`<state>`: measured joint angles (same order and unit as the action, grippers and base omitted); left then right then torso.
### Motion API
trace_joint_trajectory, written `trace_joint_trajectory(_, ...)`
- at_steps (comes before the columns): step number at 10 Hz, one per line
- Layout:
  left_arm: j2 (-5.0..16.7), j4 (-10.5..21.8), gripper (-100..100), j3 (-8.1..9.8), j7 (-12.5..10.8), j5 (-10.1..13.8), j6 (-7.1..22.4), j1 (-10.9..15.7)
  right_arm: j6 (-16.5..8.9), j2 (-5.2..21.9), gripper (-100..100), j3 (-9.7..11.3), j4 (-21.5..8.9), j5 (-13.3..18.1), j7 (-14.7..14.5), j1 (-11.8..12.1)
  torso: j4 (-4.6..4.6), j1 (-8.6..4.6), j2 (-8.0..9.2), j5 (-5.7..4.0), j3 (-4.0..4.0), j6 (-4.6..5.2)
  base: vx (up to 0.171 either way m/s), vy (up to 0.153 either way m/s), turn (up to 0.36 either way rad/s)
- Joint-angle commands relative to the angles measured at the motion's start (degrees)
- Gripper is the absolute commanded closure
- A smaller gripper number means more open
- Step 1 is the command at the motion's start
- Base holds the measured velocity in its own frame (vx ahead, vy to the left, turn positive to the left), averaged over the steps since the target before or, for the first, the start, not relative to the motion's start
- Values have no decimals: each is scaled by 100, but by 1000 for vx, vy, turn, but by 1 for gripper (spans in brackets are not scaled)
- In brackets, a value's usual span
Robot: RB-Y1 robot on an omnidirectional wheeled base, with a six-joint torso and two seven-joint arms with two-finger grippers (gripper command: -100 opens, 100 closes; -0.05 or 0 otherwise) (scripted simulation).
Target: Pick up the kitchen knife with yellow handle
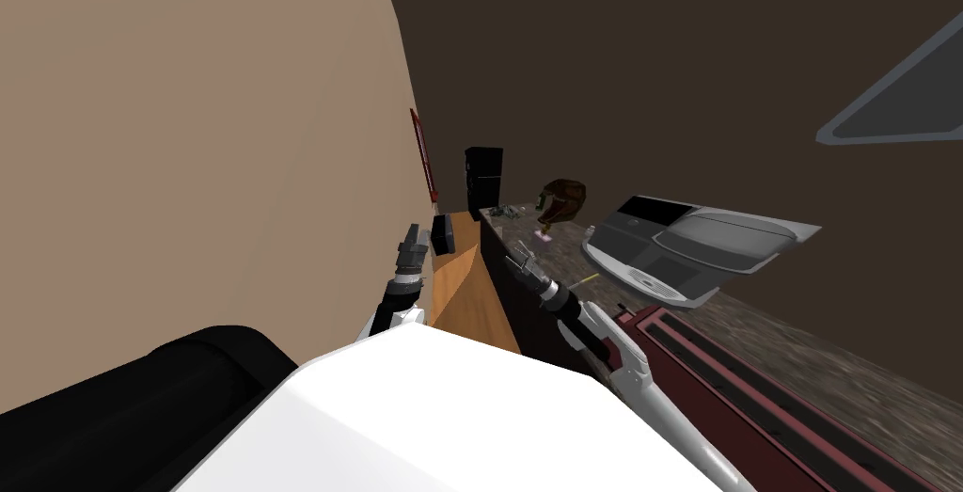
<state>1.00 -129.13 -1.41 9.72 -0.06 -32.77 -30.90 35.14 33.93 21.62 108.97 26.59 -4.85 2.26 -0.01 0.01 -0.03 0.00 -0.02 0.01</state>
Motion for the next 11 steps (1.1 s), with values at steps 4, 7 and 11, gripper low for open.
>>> trace_joint_trajectory(4, 0, 0, 0, 0, 0, 0, 0, 0, 172, 642, -100, 442, -337, 584, -58, -439, 0, 1, 0, 0, 0, 0, 4, 6, 20)
trace_joint_trajectory(7, 0, 0, 0, 0, 0, 0, 0, 0, 398, 1209, -100, 851, -727, 1127, -168, -852, -1, 2, -2, 0, -1, -1, 5, 7, 34)
trace_joint_trajectory(11, 0, 0, 0, 0, 0, 0, 0, 0, 635, 1789, -100, 1258, -1120, 1677, -316, -1260, 0, 0, 0, 0, 0, 0, 4, 4, 27)
